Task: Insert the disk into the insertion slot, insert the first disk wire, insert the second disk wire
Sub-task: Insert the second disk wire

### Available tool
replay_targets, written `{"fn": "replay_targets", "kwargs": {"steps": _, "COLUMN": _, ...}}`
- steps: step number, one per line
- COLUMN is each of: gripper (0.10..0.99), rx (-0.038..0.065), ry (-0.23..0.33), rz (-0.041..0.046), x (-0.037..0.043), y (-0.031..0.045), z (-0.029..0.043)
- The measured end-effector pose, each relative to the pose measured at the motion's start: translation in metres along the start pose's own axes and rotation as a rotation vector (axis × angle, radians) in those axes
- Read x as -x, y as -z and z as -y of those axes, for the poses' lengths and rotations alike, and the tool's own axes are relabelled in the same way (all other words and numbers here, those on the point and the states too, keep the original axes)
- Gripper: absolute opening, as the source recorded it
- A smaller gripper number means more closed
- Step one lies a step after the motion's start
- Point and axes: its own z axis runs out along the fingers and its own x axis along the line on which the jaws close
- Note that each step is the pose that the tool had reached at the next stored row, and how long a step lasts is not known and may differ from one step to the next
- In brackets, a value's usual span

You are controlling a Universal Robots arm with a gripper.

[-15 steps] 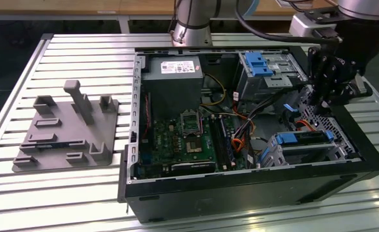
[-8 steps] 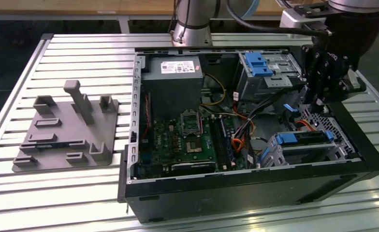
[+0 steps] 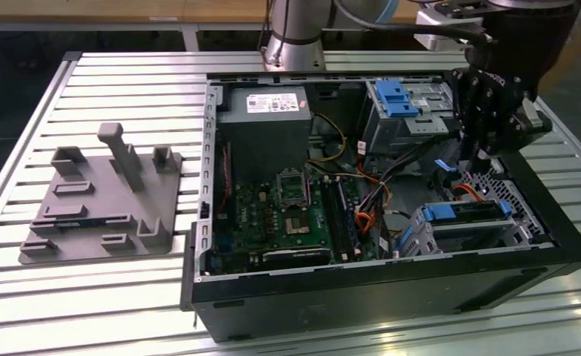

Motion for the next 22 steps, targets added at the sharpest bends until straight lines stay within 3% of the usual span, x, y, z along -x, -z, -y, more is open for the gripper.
{"fn": "replay_targets", "kwargs": {"steps": 2, "gripper": 0.302, "rx": 0.000, "ry": 0.002, "rz": -0.0151, "x": 0.0033, "y": 0.0013, "z": -0.0040}}
{"fn": "replay_targets", "kwargs": {"steps": 7, "gripper": 0.302, "rx": -0.001, "ry": 0.005, "rz": -0.0409, "x": 0.0085, "y": 0.0038, "z": -0.0163}}
{"fn": "replay_targets", "kwargs": {"steps": 10, "gripper": 0.302, "rx": -0.001, "ry": 0.005, "rz": -0.0446, "x": 0.0089, "y": 0.0038, "z": -0.0207}}
{"fn": "replay_targets", "kwargs": {"steps": 17, "gripper": 0.302, "rx": -0.002, "ry": 0.007, "rz": -0.0451, "x": 0.0091, "y": 0.0030, "z": -0.0210}}
{"fn": "replay_targets", "kwargs": {"steps": 22, "gripper": 0.302, "rx": 0.005, "ry": 0.010, "rz": -0.0556, "x": 0.0094, "y": 0.0014, "z": -0.0212}}
